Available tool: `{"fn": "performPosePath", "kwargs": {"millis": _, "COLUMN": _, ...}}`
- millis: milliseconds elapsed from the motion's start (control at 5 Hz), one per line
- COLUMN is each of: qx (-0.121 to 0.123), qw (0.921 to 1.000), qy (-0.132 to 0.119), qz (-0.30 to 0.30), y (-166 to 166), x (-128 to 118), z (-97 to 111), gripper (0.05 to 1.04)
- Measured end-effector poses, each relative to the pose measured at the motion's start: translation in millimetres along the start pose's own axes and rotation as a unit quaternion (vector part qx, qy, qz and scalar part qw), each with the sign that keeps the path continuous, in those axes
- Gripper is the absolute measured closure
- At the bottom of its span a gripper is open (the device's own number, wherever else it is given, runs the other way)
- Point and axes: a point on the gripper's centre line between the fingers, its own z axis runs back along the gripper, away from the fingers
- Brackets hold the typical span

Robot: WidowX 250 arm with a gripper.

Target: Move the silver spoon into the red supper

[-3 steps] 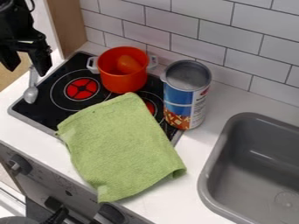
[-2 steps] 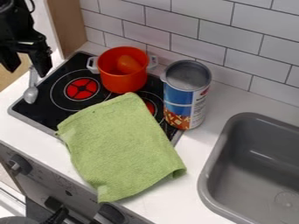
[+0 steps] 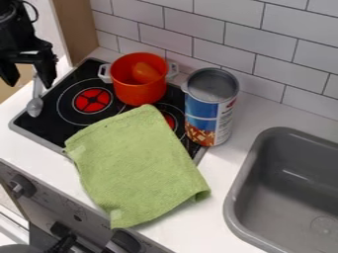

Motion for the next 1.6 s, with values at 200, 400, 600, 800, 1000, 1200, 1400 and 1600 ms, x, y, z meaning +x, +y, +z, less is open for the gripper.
{"fn": "performPosePath", "kwargs": {"millis": 200, "qx": 0.017, "qw": 0.9995, "qy": 0.001, "qz": 0.026, "y": 10, "x": 8, "z": -16, "gripper": 0.085}}
{"fn": "performPosePath", "kwargs": {"millis": 400, "qx": 0.016, "qw": 0.9988, "qy": -0.006, "qz": 0.046, "y": 9, "x": 9, "z": -33, "gripper": 0.085}}
{"fn": "performPosePath", "kwargs": {"millis": 600, "qx": -0.015, "qw": 0.9979, "qy": -0.010, "qz": 0.063, "y": 4, "x": 11, "z": -42, "gripper": 0.085}}
{"fn": "performPosePath", "kwargs": {"millis": 800, "qx": -0.017, "qw": 0.9973, "qy": -0.006, "qz": 0.071, "y": 5, "x": 13, "z": -43, "gripper": 0.085}}
{"fn": "performPosePath", "kwargs": {"millis": 1000, "qx": 0.003, "qw": 0.9971, "qy": -0.009, "qz": 0.075, "y": 6, "x": 15, "z": -49, "gripper": 0.085}}
{"fn": "performPosePath", "kwargs": {"millis": 1200, "qx": 0.013, "qw": 0.9966, "qy": -0.019, "qz": 0.079, "y": 8, "x": 17, "z": -50, "gripper": 0.121}}
{"fn": "performPosePath", "kwargs": {"millis": 1400, "qx": -0.002, "qw": 0.9960, "qy": -0.026, "qz": 0.086, "y": 7, "x": 17, "z": -51, "gripper": 0.372}}
{"fn": "performPosePath", "kwargs": {"millis": 1600, "qx": -0.005, "qw": 0.9964, "qy": -0.023, "qz": 0.082, "y": 8, "x": 21, "z": -51, "gripper": 0.638}}
